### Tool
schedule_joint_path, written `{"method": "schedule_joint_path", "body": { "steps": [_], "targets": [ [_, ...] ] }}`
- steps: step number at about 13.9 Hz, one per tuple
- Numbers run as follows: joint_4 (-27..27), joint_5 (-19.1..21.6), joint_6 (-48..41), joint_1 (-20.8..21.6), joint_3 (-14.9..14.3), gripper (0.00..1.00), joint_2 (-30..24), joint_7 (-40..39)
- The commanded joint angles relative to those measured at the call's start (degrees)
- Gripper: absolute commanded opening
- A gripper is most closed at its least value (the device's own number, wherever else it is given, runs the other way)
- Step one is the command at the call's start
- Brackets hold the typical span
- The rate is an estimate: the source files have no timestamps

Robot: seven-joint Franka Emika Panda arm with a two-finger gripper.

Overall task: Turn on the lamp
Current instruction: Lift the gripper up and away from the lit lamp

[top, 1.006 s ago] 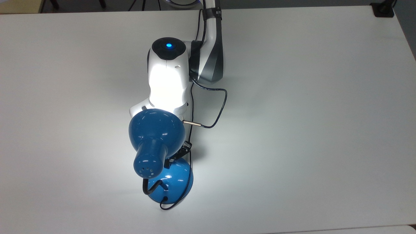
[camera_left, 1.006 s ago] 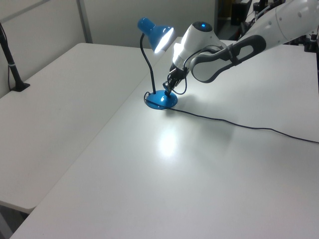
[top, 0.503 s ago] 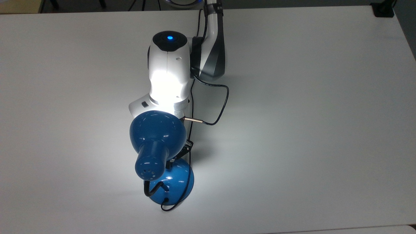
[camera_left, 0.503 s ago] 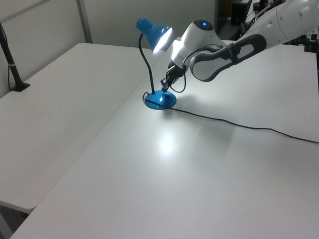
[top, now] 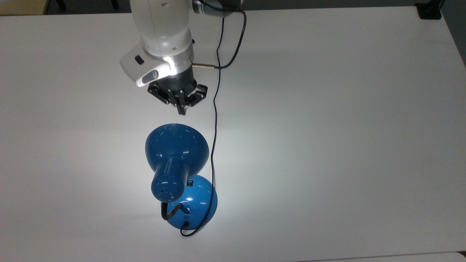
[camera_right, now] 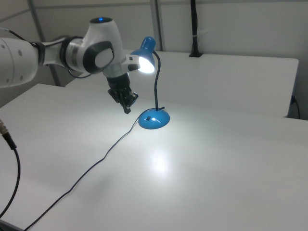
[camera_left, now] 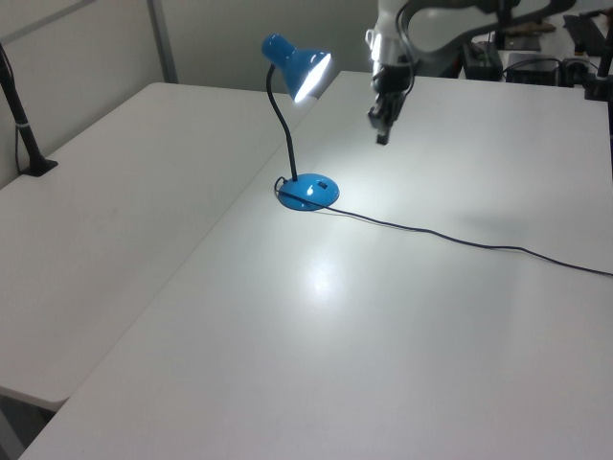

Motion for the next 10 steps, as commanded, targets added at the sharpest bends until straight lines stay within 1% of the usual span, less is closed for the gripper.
{"method": "schedule_joint_path", "body": {
  "steps": [1, 2, 4, 7, 10],
  "targets": [
    [-3.61, -2.29, -10.48, 2.34, -4.47, 0.67, -7.53, -4.92],
    [-3.43, -2.46, -12.25, 2.34, -4.92, 1.0, -8.5, -4.84],
    [-2.9, -5.7, -16.82, 2.16, -5.18, 1.0, -11.75, -7.2],
    [-2.9, -6.25, -18.86, 1.46, -5.19, 1.0, -13.34, -7.83],
    [-2.81, -6.07, -19.04, 1.37, -5.45, 1.0, -13.44, -7.74]
  ]
}}
